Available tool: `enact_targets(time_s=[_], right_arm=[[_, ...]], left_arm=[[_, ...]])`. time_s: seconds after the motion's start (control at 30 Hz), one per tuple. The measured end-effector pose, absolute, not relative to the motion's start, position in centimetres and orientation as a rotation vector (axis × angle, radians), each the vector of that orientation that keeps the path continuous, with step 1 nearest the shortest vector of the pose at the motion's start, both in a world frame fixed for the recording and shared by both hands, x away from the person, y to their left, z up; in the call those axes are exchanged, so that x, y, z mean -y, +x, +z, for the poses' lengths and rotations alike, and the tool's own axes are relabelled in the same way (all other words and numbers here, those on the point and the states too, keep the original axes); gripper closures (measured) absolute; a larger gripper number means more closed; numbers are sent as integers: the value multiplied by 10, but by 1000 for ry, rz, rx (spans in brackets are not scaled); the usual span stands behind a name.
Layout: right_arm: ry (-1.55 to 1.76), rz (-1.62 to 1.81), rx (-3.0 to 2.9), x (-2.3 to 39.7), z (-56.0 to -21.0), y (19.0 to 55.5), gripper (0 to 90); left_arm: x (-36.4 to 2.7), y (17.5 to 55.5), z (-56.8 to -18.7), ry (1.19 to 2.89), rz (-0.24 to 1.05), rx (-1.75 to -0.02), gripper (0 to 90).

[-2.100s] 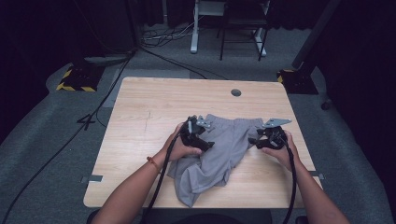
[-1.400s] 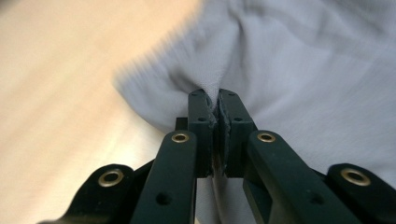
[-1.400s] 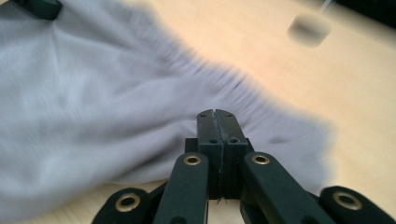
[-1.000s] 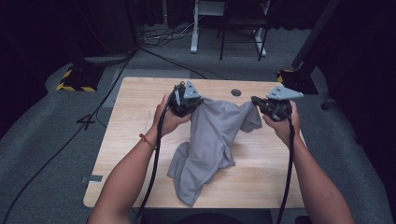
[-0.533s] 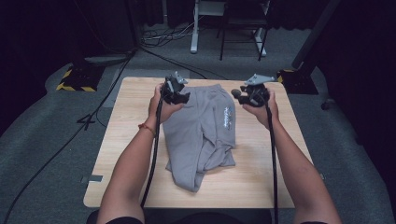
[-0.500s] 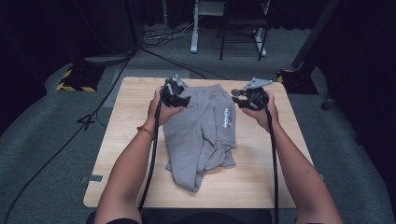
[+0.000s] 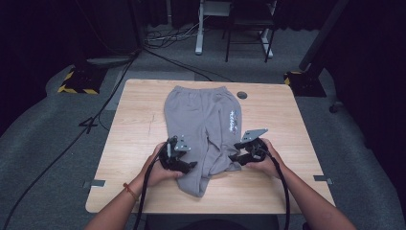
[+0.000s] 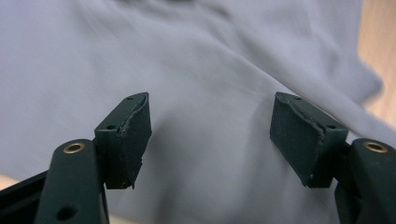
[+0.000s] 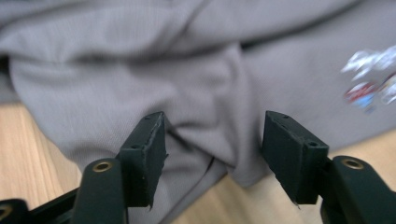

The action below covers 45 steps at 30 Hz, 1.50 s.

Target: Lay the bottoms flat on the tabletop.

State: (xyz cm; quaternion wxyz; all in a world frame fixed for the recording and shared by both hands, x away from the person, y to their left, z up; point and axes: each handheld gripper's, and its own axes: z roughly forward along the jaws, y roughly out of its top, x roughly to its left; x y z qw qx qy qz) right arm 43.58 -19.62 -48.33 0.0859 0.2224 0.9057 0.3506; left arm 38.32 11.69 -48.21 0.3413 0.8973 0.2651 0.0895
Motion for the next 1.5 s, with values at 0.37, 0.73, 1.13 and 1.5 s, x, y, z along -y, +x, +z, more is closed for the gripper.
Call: enact_targets(time_s=[0.37,0.73,1.13,1.5], right_arm=[[560,950,-2686,195,-481,419,854],[599,1297,-2375,246,-399,395,877],[571,1189,-2526,230,-420,408,571],[428,1076,-2800,207,-479,378,407]], left_arm=[[-133,384,-498,2280,255,-719,355],[-135,388,-501,2254,281,-706,347],[-136,388,-501,2255,286,-708,345],[-143,386,-498,2278,308,-787,282]])
